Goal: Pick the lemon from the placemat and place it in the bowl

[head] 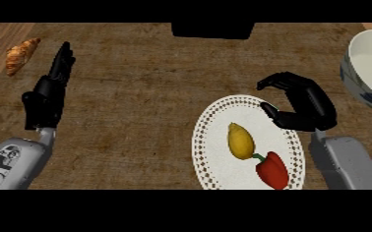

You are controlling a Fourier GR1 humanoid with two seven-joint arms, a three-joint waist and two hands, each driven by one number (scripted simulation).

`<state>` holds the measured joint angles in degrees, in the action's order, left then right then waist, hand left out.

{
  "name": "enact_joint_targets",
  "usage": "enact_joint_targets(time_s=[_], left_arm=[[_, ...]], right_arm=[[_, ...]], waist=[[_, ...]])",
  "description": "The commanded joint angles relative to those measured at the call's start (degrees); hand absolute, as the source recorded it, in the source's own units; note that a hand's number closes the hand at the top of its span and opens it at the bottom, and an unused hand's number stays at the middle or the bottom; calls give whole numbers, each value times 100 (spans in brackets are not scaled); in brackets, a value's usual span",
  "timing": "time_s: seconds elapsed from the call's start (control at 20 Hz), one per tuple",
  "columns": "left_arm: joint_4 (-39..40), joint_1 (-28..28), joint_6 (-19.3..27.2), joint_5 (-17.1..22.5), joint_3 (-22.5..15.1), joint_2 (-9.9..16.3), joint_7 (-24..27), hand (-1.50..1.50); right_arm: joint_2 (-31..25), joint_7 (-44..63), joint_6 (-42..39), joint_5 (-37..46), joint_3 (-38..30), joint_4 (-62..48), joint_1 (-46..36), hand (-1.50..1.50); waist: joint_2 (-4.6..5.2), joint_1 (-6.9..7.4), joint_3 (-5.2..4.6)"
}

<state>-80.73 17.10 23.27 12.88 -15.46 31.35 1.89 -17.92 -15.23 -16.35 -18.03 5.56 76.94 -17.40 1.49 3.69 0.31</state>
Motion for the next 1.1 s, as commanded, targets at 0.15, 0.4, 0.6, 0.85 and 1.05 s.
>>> enact_joint_targets(time_s=[0.15, 0.4, 0.6, 0.85, 1.05], left_arm=[[-162, 120, -25, -31, -172, -171, -269, 0], [-335, 168, 55, -139, -182, -119, -577, 0], [-573, 118, 201, -265, -265, -165, -810, 0], [-646, 5, 85, -225, -86, -45, -830, 0], [-745, -91, 244, -432, -270, -257, -903, 0]], right_arm=[[-701, -1437, -2503, -380, -154, -1311, -870, -150], [-1447, -2036, -2933, 714, 99, -1565, -1531, -150], [-1741, -2179, -2816, 1532, 670, -1293, -1726, -150], [-1777, -1937, -2344, 2400, 1404, -820, -2122, -150], [-1653, -1832, -2449, 2836, 1936, -1021, -2632, -150]], waist=[[-9, 28, 6], [-62, -40, -9], [-106, -80, -13], [-138, -186, -26], [-120, -141, -29]])
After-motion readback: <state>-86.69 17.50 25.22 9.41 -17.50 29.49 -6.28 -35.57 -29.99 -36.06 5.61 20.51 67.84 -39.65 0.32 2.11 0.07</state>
